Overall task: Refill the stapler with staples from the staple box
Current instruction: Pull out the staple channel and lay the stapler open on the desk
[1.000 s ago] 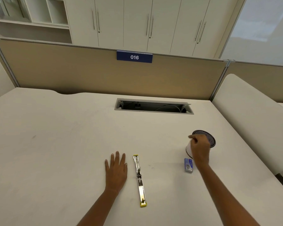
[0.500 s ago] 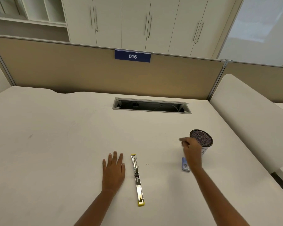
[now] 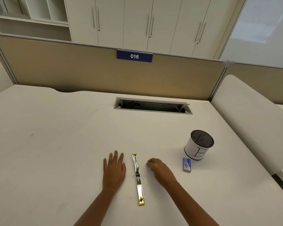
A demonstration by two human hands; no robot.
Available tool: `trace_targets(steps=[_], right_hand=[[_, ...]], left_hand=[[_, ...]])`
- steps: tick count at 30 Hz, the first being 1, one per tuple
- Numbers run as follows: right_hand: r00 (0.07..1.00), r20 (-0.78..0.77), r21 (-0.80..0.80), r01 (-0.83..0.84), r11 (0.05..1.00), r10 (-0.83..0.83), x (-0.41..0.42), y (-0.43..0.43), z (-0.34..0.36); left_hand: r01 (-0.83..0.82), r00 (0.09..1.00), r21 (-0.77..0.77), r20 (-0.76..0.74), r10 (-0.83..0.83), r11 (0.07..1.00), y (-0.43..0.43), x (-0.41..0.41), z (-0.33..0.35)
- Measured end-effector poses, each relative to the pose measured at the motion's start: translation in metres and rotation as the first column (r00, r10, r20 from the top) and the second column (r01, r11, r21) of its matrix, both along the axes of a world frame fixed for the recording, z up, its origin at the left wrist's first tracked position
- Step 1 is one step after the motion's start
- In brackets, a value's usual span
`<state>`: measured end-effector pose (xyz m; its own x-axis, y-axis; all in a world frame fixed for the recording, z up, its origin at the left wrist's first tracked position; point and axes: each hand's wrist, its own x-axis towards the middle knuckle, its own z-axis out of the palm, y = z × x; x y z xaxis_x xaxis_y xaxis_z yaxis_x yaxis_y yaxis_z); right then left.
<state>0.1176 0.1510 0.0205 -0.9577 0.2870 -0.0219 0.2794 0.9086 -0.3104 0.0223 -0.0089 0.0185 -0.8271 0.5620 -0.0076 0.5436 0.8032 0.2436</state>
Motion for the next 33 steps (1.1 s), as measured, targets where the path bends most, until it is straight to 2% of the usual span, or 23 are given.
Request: trace_targets(steps=[3,8,10,12,15,23,26,30,33], right_hand=[[0.999,0.039,0.116,0.023,0.993,-0.027,0.003,-0.004,-0.001],[0.997,0.061,0.158,0.046,0.986,-0.057,0.001,-0.004,0.001],[0.996,0.047,0.123,0.074,0.990,-0.080,0.000,-0.004,0.002],[0.994,0.042,0.077,0.102,0.992,-0.106,-0.001,-0.005,0.004],[0.986,0.056,-0.014,0.158,0.987,-0.157,-0.003,-0.005,0.008],[0.957,0.072,-0.254,0.290,0.923,-0.282,0.003,0.000,0.015],[0.916,-0.046,-0.312,0.365,0.877,-0.398,0.008,0.017,0.032],[0.805,-0.282,-0.291,0.447,0.846,-0.522,0.018,0.060,0.072],[0.694,-0.385,-0.259,0.552,0.793,-0.608,0.030,0.094,0.096]], left_hand=[[-0.012,1.000,0.031,-0.008,0.013,0.999,-0.001,0.002,0.000],[-0.002,0.995,0.133,-0.095,0.014,0.991,-0.003,0.002,0.000],[-0.010,0.996,0.078,-0.089,0.017,0.997,-0.003,0.003,0.001],[0.006,1.000,0.039,-0.013,-0.005,0.999,-0.003,0.001,0.003],[0.027,1.000,0.019,-0.014,-0.026,0.999,-0.002,0.002,0.002],[0.001,1.000,0.072,-0.010,-0.001,0.997,-0.002,0.005,0.005],[-0.013,1.000,0.095,-0.009,0.014,0.995,-0.002,0.005,0.004],[-0.019,1.000,0.095,-0.007,0.020,0.995,-0.001,0.004,0.003],[-0.016,1.000,0.085,-0.011,0.017,0.996,-0.001,0.004,0.002]])
